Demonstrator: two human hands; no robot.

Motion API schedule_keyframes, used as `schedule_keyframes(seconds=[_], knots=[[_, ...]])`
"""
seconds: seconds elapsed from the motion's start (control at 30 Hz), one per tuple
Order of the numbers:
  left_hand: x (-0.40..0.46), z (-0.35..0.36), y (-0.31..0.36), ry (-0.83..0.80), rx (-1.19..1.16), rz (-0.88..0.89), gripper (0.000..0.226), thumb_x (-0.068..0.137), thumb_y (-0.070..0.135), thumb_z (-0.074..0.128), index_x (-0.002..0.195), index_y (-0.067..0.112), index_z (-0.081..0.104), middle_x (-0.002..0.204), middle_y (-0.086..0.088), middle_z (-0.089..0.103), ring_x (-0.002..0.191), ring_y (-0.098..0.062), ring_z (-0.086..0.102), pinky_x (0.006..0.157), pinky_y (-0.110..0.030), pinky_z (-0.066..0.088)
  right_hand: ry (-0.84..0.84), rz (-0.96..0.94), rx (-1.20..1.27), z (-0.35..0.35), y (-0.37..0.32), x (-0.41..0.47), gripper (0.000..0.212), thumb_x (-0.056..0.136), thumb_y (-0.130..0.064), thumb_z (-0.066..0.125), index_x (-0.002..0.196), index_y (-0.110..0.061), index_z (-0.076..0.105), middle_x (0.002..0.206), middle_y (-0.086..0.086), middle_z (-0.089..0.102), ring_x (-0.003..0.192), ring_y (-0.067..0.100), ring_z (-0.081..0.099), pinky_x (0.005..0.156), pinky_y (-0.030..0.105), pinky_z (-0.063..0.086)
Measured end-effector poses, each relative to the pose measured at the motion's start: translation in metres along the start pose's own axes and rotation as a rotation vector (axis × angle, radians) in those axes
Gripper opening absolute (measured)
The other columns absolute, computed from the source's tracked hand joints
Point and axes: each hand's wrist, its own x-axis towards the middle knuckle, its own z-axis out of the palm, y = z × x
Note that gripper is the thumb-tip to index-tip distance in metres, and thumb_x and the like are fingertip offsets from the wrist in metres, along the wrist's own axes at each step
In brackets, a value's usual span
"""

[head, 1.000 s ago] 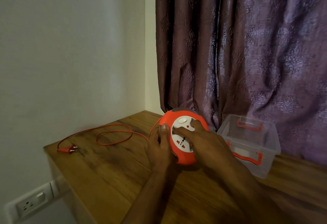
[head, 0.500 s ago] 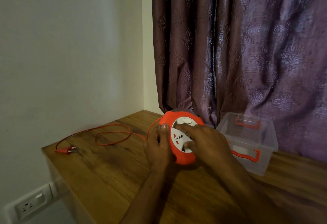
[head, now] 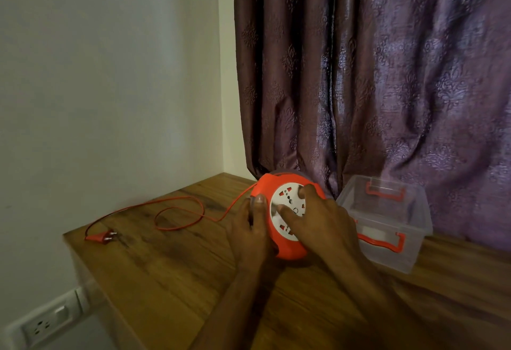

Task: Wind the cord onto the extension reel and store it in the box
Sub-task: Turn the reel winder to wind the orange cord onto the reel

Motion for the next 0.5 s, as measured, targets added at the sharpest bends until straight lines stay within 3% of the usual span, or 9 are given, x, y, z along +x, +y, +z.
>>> schedule_keyframes(seconds=[0.1, 0.17, 0.23, 0.3, 0.37, 0.5], knots=[[0.001, -0.001, 0.002, 0.006, -0.040, -0.018, 0.026, 0.087, 0.064, 0.044, 0.081, 0.052, 0.066, 0.081, 0.012, 0.075, 0.074, -0.013, 0.074, 0.067, -0.039, 0.063, 0.026, -0.043, -0.038, -0.004, -0.002, -0.001, 0.063, 0.080, -0.072, 0.042, 0.131, -0.034, 0.037, 0.126, 0.008, 0.057, 0.107, 0.033, 0.056, 0.084, 0.041, 0.045], [0.001, -0.002, 0.004, 0.020, -0.071, -0.032, 0.023, 0.085, 0.064, 0.044, 0.079, 0.060, 0.065, 0.077, 0.020, 0.074, 0.071, -0.008, 0.074, 0.065, -0.035, 0.063, 0.067, -0.091, -0.093, -0.005, -0.006, -0.003, 0.061, 0.082, -0.069, 0.041, 0.133, -0.034, 0.036, 0.123, 0.008, 0.059, 0.105, 0.033, 0.057, 0.082, 0.040, 0.045], [0.003, -0.003, 0.004, 0.044, -0.075, -0.051, 0.022, 0.085, 0.060, 0.044, 0.076, 0.066, 0.063, 0.074, 0.021, 0.073, 0.072, -0.010, 0.074, 0.067, -0.037, 0.063, 0.112, -0.144, -0.143, -0.008, -0.010, -0.005, 0.056, 0.085, -0.064, 0.042, 0.132, -0.033, 0.037, 0.119, 0.007, 0.062, 0.101, 0.032, 0.059, 0.079, 0.038, 0.046], [0.005, -0.004, 0.003, 0.048, -0.092, -0.068, 0.022, 0.084, 0.060, 0.045, 0.075, 0.060, 0.065, 0.074, 0.017, 0.073, 0.071, -0.013, 0.074, 0.068, -0.042, 0.063, 0.148, -0.220, -0.154, -0.013, -0.011, -0.004, 0.050, 0.088, -0.055, 0.046, 0.131, -0.030, 0.041, 0.119, 0.004, 0.063, 0.100, 0.028, 0.061, 0.077, 0.036, 0.047], [0.005, -0.003, 0.002, 0.044, -0.102, -0.076, 0.026, 0.084, 0.061, 0.046, 0.075, 0.050, 0.068, 0.076, 0.010, 0.075, 0.071, -0.015, 0.074, 0.068, -0.045, 0.063, 0.127, -0.321, -0.159, -0.018, -0.010, -0.002, 0.043, 0.091, -0.043, 0.048, 0.132, -0.031, 0.042, 0.129, 0.000, 0.055, 0.105, 0.024, 0.059, 0.079, 0.035, 0.046], [0.005, -0.002, 0.001, 0.036, -0.101, -0.060, 0.027, 0.084, 0.061, 0.045, 0.077, 0.049, 0.068, 0.078, 0.012, 0.075, 0.072, -0.014, 0.074, 0.069, -0.044, 0.063, -0.054, -0.432, -0.189, -0.021, -0.009, -0.002, 0.050, 0.090, -0.027, 0.052, 0.132, -0.042, 0.029, 0.140, -0.001, 0.030, 0.111, 0.028, 0.052, 0.079, 0.037, 0.049]])
